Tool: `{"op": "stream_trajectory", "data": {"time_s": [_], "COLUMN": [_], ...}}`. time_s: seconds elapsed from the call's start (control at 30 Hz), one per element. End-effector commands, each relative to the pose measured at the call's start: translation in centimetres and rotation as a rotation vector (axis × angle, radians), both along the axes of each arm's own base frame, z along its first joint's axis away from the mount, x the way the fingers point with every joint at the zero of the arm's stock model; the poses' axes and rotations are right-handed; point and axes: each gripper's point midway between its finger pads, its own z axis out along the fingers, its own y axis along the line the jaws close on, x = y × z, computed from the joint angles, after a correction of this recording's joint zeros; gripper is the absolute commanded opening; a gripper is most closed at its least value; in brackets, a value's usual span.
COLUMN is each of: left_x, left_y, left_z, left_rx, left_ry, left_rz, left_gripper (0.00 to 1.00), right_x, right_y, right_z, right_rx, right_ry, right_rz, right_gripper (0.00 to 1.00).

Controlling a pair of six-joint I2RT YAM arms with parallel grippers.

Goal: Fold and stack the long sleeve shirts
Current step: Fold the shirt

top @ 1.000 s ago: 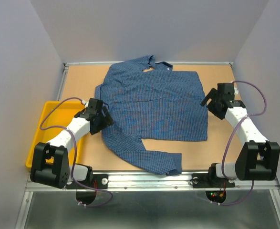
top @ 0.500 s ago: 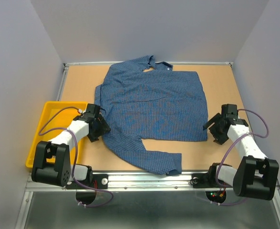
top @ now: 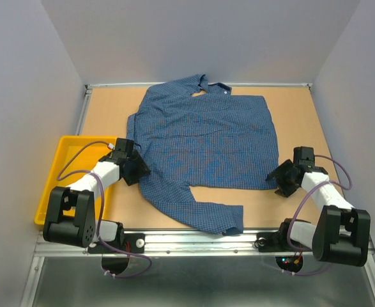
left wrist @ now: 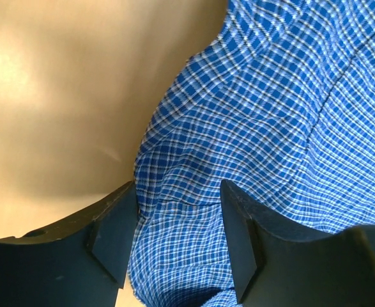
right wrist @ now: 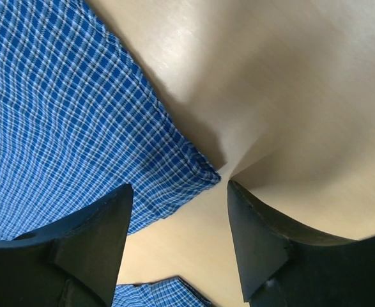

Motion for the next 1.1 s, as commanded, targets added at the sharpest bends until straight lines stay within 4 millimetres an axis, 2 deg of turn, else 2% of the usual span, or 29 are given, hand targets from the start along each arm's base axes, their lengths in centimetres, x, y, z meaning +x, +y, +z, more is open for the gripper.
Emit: {"op": "stream_trajectory", "data": {"time_s": [0.0,0.2,0.3,0.33,0.4,0.5,0.53,0.63,0.7,0.87,1.07], "left_x": [-3.1,-3.4,-3.5,-3.5,-3.6,-3.7,-3.9,-3.9,-3.5,-4.0,-5.1], "left_y": [0.0,0.0,-0.1,-0.1,-0.1,-0.3,-0.4,-0.5,-0.4,-0.2,0.0], "left_z": [-2.8,-3.2,-3.2,-3.3,-3.3,-3.2,-3.2,-2.5,-1.5,0.7,1.4], "left_rx": [-0.002,-0.001,-0.006,-0.004,-0.003,-0.007,-0.007,-0.008,-0.005,-0.003,-0.014], "left_ry": [0.117,0.124,0.13,0.132,0.134,0.14,0.146,0.149,0.126,0.114,0.131], "left_rz": [-0.023,-0.029,-0.036,-0.039,-0.045,-0.056,-0.062,-0.074,-0.075,-0.072,-0.07], "left_gripper": [0.63,0.61,0.6,0.59,0.57,0.49,0.41,0.17,0.1,0.09,0.09], "right_x": [-0.1,-0.1,0.0,0.1,0.2,0.9,1.1,1.6,2.3,2.5,3.2], "right_y": [-0.4,-0.4,-0.7,-0.7,-0.7,-0.8,-0.8,-1.2,-1.7,-3.0,-3.7], "right_z": [-1.5,-2.2,-2.1,-2.0,-1.7,-0.9,-0.6,0.7,2.0,4.9,8.4], "right_rx": [-0.019,-0.018,-0.032,-0.034,-0.037,-0.044,-0.05,-0.074,-0.097,-0.181,-0.23], "right_ry": [0.002,0.017,0.006,0.003,-0.006,-0.037,-0.049,-0.069,-0.094,-0.112,-0.162], "right_rz": [-0.024,-0.021,-0.02,-0.016,-0.012,0.007,0.013,0.019,0.022,0.031,0.052], "right_gripper": [0.64,0.51,0.35,0.25,0.17,0.04,0.01,0.01,0.01,0.01,0.01]}}
